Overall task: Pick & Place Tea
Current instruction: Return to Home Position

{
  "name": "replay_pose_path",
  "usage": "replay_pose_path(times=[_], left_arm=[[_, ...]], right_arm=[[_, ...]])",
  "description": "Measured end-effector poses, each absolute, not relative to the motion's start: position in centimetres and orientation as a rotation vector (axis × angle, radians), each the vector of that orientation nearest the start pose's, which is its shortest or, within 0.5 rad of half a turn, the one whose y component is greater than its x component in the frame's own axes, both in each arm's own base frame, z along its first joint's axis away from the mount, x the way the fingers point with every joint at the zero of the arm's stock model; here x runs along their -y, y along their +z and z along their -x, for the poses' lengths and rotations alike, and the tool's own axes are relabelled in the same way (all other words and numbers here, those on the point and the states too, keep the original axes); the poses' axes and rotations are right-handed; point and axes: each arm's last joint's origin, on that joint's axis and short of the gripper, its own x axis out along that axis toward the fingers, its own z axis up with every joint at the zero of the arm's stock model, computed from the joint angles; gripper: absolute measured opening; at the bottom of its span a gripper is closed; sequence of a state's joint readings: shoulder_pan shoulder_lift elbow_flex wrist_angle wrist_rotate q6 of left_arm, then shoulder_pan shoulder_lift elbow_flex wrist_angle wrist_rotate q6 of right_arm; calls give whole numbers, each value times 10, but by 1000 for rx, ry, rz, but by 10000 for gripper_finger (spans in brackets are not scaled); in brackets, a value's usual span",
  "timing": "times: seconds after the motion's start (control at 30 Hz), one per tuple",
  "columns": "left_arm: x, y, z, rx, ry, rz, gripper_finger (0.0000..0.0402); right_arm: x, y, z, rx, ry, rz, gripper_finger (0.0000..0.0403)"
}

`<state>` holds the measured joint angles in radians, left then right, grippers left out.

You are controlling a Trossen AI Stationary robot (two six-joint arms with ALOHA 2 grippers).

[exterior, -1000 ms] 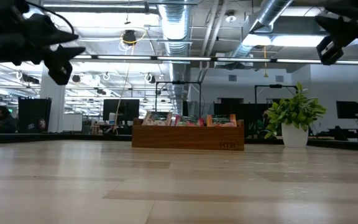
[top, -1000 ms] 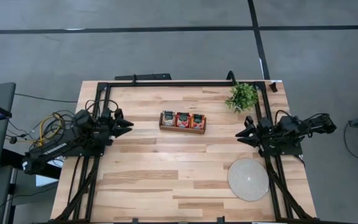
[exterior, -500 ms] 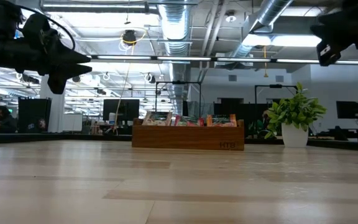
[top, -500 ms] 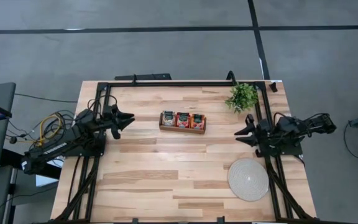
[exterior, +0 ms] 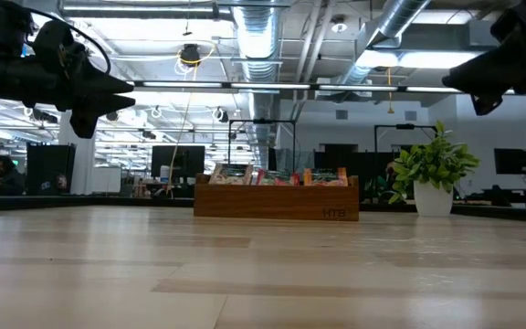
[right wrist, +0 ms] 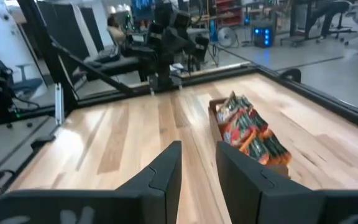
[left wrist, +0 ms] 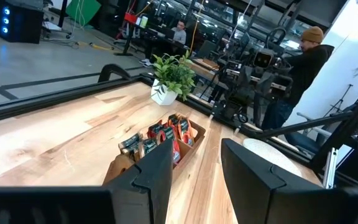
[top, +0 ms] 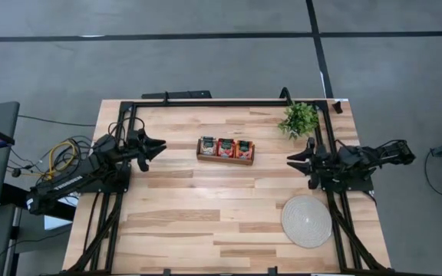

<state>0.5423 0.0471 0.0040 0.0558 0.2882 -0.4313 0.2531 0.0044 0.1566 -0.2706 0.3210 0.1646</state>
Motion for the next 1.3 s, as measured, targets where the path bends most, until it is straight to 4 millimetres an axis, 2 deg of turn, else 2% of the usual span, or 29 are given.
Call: replay_pose_path(times=[0.23,0.47,0.7,0.87,1.0,1.3], left_arm=[[-44,166,-89,65,248,422,128],[-44,166,-90,40,251,296,128],[-46,162,-92,-3,257,316,128],[-47,159,-94,-38,262,332,128],[-48,156,-95,-60,265,342,128],[-48,156,-96,-70,265,349,128]], right_arm=[[-12,184,-82,-172,-78,-84,92],[-13,186,-83,-154,-35,-80,92],[-14,191,-85,-67,-18,-102,92],[-16,173,-95,81,-31,-58,92],[-15,172,-96,61,-85,-144,92],[-15,172,-95,70,-78,-202,92]])
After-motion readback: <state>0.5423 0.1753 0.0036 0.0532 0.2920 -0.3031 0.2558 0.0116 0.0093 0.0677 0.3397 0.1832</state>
